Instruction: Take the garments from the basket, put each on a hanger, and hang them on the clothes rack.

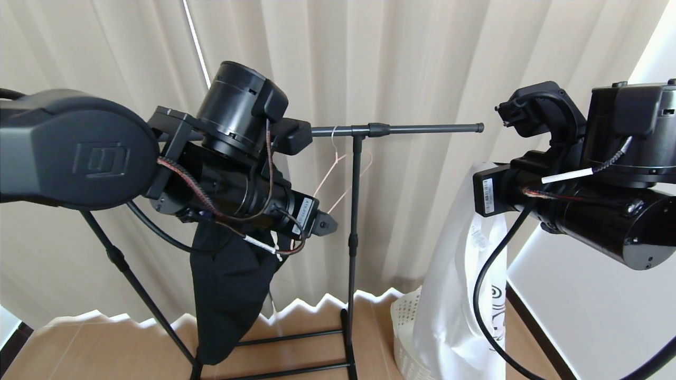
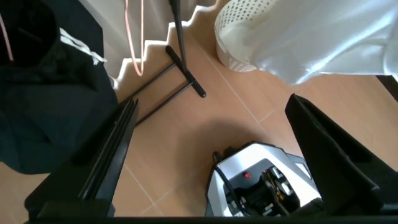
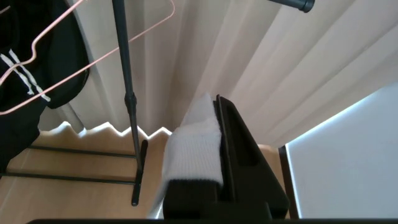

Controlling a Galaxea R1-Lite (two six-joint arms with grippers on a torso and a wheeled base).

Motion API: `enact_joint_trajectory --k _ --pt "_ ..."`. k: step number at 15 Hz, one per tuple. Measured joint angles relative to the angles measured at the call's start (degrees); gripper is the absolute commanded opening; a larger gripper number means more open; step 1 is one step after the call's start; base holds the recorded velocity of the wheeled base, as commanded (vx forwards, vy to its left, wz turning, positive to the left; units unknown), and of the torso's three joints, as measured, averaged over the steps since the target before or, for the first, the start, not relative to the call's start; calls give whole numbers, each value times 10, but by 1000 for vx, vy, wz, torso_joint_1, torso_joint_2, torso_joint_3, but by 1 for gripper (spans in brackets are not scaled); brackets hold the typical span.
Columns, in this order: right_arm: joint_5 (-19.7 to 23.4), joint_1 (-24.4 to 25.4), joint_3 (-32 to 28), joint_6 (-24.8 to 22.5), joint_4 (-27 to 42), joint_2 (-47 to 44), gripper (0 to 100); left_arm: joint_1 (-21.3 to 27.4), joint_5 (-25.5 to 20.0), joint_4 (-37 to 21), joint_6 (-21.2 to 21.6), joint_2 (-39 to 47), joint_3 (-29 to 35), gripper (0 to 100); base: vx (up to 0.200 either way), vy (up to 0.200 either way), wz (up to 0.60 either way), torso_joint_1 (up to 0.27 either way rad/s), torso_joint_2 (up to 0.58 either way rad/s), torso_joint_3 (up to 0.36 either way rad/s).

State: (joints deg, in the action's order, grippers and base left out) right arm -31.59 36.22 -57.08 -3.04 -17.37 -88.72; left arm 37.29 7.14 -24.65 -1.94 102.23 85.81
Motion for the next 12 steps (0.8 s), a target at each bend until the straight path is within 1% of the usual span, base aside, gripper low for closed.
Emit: enact_joint_trajectory --k 2,4,7,11,12 --pt "0 1 2 0 -1 3 0 -13 1 12 5 25 17 100 0 0 0 0 0 0" --pt "0 2 2 -3 -3 5 0 -32 2 16 9 56 48 100 0 0 0 0 0 0" --pt "4 2 0 -17 -6 5 0 -61 3 19 9 119 123 100 0 0 0 0 0 0" --pt "7 2 -14 -24 -7 0 0 -86 3 17 9 217 252 100 0 0 0 0 0 0" --pt "10 2 -15 -25 -6 -1 0 -90 3 17 12 238 268 100 0 0 0 0 0 0"
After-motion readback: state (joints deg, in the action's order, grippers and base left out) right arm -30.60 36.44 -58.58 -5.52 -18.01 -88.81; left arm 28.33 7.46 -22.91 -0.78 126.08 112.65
